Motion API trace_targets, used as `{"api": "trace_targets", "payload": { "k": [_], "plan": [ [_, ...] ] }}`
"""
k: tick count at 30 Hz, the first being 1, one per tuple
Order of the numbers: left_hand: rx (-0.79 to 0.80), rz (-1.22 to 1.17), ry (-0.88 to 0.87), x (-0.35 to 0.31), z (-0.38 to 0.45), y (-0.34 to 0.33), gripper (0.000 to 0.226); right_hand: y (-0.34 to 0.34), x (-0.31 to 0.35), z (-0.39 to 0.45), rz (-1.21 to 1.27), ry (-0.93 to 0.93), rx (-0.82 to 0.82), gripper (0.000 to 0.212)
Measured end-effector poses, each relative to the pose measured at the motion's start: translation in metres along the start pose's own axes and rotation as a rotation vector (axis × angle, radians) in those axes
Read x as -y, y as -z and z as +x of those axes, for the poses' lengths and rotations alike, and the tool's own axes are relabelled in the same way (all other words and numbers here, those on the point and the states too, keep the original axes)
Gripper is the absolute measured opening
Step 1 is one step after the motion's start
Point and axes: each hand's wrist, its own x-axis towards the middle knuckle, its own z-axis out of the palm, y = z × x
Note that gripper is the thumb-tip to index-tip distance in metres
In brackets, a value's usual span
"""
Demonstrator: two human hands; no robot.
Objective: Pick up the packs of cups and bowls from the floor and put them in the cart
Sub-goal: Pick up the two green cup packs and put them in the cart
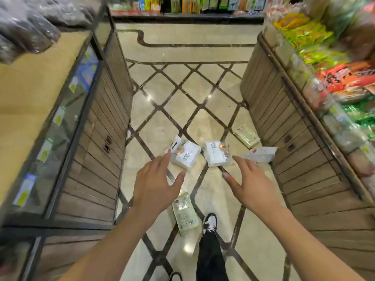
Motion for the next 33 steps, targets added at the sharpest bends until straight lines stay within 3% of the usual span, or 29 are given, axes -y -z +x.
{"api": "trace_targets", "payload": {
  "k": [6, 14, 25, 29, 33],
  "plan": [
    [0.112, -0.032, 0.125, 0.006, 0.079, -0.095, 0.08, -0.081, -0.049, 0.099, 0.072, -0.021, 0.058, 0.065],
    [0.152, -0.099, 0.309, 0.044, 0.167, -0.267, 0.072, -0.239, -0.112, 0.222, 0.147, -0.086, 0.188, 0.068],
    [0.554, -0.013, 0.518, 0.185, 0.148, -0.541, 0.074, -0.505, -0.152, 0.254, 0.138, -0.159, 0.472, 0.069],
    [0.625, -0.048, 0.671, 0.233, 0.121, -0.623, 0.083, -0.574, -0.172, 0.248, 0.134, -0.182, 0.492, 0.07],
    [0.634, -0.238, 0.9, 0.255, 0.099, -0.685, 0.124, -0.62, -0.203, 0.253, 0.089, -0.214, 0.47, 0.071]
  ]
}}
